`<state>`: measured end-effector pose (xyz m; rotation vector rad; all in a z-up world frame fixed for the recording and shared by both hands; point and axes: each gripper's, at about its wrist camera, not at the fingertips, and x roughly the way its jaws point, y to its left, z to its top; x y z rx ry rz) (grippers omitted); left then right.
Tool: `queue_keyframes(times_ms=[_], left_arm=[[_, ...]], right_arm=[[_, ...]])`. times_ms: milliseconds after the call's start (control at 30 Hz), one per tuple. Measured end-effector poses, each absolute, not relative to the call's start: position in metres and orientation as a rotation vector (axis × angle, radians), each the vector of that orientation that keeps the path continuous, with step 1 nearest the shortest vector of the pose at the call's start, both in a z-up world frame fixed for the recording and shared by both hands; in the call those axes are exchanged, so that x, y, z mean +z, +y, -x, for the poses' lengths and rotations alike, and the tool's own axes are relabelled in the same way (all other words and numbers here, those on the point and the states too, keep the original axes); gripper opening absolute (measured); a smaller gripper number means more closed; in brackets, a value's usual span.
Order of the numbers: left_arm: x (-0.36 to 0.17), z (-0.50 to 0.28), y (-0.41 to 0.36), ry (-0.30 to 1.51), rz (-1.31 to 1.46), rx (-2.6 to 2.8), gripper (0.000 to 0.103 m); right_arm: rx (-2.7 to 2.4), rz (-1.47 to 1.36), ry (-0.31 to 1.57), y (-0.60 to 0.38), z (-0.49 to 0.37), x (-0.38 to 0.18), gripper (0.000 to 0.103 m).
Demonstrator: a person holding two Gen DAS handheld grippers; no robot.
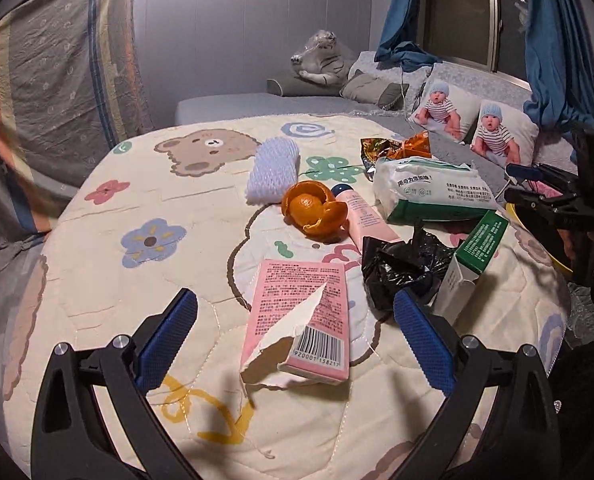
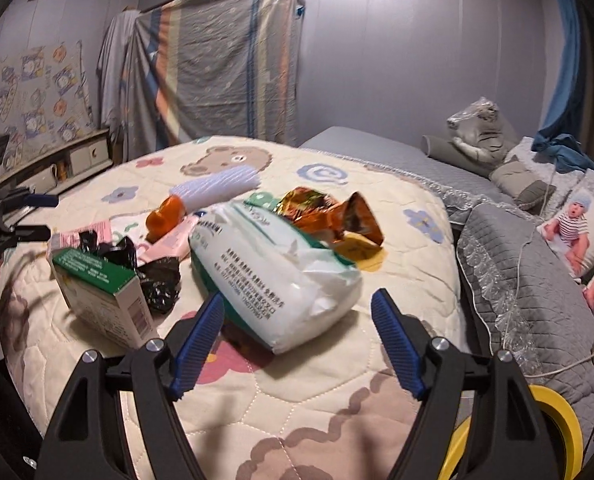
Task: Collect trash
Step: 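Move both open tools back over the trash on the bed, then grasp the torn pink box with the left tool while the right tool grasps the white-green wipes pack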
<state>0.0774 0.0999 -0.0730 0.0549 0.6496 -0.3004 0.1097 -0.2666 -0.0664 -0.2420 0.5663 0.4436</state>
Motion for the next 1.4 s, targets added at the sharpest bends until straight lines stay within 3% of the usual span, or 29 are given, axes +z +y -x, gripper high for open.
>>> queue_keyframes(times_ms=[833, 900, 967, 1033, 1133, 1267, 1400], left_arm=[[-0.105, -0.117, 0.09, 0.79, -0.02, -0.314, 0.094], [-0.11, -0.118, 0.092, 0.809, -0.006, -0.316, 0.092], [-0.115, -0.121, 0.094, 0.833, 0.003, -0.311, 0.08], [-0.118, -0.123, 0.094, 0.843, 0.009, -0.3, 0.076], [-0.119, -0.123, 0.094, 0.842, -0.006, -0.278, 0.061], [-0.119, -0.122, 0.095, 0.837, 0.001, -0.271, 0.059], [-0.116, -0.118, 0.093, 0.815, -0.02, -0.25, 0.058]], right_arm=[[0.488, 0.329, 0.661, -0.241, -0.152, -0.093, 0.074], [0.486, 0.332, 0.666, -0.24, -0.156, -0.093, 0.074], [0.484, 0.343, 0.676, -0.237, -0.16, -0.095, 0.074], [0.48, 0.353, 0.69, -0.234, -0.165, -0.098, 0.073], [0.489, 0.355, 0.696, -0.231, -0.167, -0.099, 0.058], [0.495, 0.335, 0.699, -0.23, -0.167, -0.098, 0.037], [0.497, 0.32, 0.691, -0.229, -0.163, -0.098, 0.027]])
